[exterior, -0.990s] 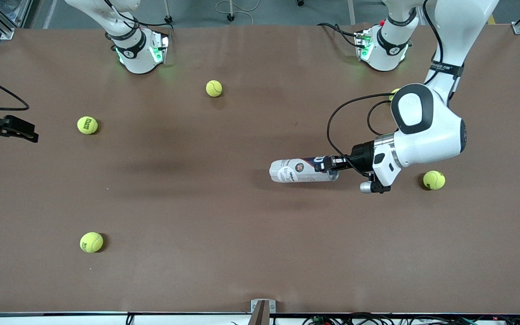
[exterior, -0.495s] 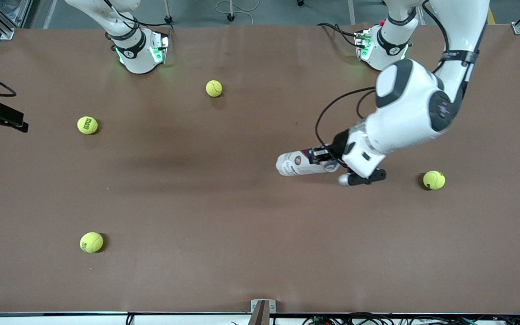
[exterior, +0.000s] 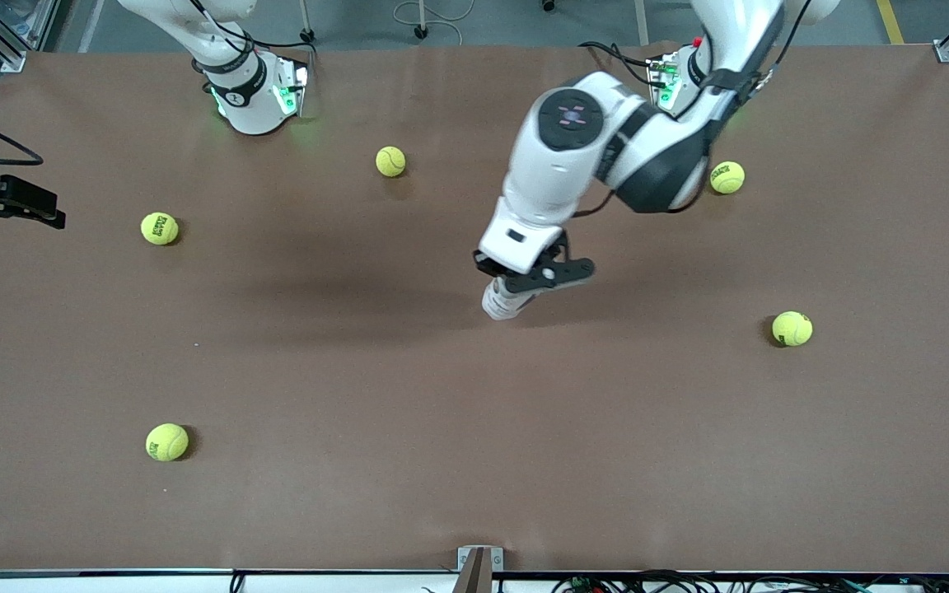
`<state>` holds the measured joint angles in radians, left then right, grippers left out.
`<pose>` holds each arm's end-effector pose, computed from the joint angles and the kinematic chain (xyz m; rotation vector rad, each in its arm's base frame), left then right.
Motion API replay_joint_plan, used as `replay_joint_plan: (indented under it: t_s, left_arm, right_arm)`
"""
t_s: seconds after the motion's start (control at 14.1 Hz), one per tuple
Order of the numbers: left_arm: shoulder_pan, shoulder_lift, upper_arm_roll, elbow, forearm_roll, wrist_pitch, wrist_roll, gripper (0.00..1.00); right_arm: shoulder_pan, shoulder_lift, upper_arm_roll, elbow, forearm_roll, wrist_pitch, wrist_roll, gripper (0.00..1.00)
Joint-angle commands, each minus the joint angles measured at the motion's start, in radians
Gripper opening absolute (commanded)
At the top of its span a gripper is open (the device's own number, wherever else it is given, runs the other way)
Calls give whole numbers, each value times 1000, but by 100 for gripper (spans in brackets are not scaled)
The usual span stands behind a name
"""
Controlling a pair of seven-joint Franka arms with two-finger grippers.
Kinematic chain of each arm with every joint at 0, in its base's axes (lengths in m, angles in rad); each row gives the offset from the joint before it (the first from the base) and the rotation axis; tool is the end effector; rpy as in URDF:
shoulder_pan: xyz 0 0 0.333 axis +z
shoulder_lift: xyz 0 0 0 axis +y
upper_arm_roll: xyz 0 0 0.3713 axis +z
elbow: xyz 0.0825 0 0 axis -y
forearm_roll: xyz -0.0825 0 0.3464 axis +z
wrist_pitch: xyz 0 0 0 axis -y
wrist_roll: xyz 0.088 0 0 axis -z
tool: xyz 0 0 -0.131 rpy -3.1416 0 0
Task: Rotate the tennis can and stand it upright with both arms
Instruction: 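Rotate the can upright with the left gripper and lower it onto the table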
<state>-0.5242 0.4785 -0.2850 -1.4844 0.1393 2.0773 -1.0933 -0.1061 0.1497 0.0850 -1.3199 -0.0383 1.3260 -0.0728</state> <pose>0.5143 -0.4703 0.4583 3.0028 0.3983 0.1165 0.5411 -0.0218 0.6630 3.1144 0.0702 -0.2249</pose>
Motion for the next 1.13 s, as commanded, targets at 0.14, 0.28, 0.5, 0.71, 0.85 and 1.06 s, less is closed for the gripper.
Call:
replay_joint_plan:
  t_s: [0.14, 0.28, 0.5, 0.71, 0.85, 1.06]
  left_arm:
    - [-127, 104, 36, 69, 146, -29, -129, 0]
    - [-187, 129, 79, 87, 161, -46, -145, 0]
    - [-223, 149, 105, 90, 160, -48, -145, 0]
    - [-220, 153, 104, 92, 158, -46, -137, 11]
    - [-215, 166, 104, 105, 158, -46, -132, 42]
    - [-212, 163, 104, 111, 160, -46, -128, 75]
  right_arm:
    - [49, -27, -47, -13, 21, -12, -18, 100]
    - [62, -39, -66, -15, 23, -4, -68, 100]
    - [80, -47, -100, -19, 23, -4, -111, 100]
    - [83, -79, -108, -62, 23, 1, -113, 100]
    - [103, -96, -128, -79, 21, 7, -113, 100]
    - [109, -148, -139, -151, 21, 34, -113, 100]
